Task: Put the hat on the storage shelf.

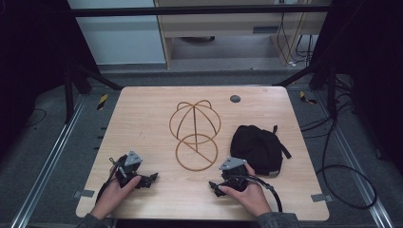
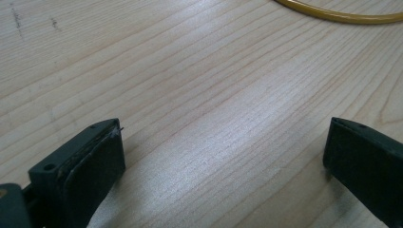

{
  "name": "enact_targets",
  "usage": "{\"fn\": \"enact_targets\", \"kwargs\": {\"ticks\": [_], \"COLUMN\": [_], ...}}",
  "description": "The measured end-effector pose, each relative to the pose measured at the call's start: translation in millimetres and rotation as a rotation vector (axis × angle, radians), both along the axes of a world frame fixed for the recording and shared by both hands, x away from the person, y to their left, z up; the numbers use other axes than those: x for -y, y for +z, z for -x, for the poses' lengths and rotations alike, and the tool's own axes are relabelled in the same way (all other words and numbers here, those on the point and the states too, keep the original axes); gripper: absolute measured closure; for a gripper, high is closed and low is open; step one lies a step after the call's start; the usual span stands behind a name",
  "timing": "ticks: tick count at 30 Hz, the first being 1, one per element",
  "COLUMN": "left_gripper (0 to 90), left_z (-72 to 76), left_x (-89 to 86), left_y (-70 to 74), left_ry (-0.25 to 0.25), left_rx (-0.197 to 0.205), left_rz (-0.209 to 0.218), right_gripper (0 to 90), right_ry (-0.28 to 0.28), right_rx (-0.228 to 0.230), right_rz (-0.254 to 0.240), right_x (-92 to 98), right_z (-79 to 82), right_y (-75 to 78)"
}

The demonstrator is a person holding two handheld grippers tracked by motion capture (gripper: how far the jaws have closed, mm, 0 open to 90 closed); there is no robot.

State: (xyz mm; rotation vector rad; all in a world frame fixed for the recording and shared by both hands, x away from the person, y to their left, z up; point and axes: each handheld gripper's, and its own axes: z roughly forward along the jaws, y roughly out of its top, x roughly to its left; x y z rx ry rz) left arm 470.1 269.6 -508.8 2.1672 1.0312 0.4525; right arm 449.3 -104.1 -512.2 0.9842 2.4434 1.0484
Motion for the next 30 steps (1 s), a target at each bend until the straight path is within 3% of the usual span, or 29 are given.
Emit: {"fn": "enact_targets", "kwargs": {"ticks": [6,7,11,17,19,23,30], "left_gripper": [0.0,0.0,0.0,0.0,0.0,0.0,0.0], "left_z": [0.0,0.0,-0.1,0.1,0.2,0.3,0.8], "left_x": [0.0,0.0,0.0,0.0,0.1,0.1,0.1], "left_y": [0.0,0.0,0.0,0.1,0.1,0.1,0.1], "left_ry": [0.000,0.000,0.000,0.001,0.002,0.003,0.007], "left_rx": [0.000,0.000,0.000,-0.001,0.000,0.000,0.002], "left_rz": [0.001,0.000,0.000,-0.001,-0.001,-0.001,-0.004], "right_gripper": [3.8,5.1,7.2,9.5,8.5,8.1,8.2], "right_ry": [-0.015,-0.042,-0.074,-0.126,-0.163,-0.231,-0.320], "right_rx": [-0.015,-0.022,0.019,0.064,0.082,0.118,0.140], "right_rz": [0.017,0.035,0.065,0.038,0.019,0.034,0.036], "right_x": [0.6,2.0,5.8,18.0,23.9,38.4,57.3], "right_z": [-1.5,-2.0,1.2,6.1,9.5,14.6,20.9], "right_y": [2.0,4.0,10.0,24.8,30.1,37.8,45.5]}}
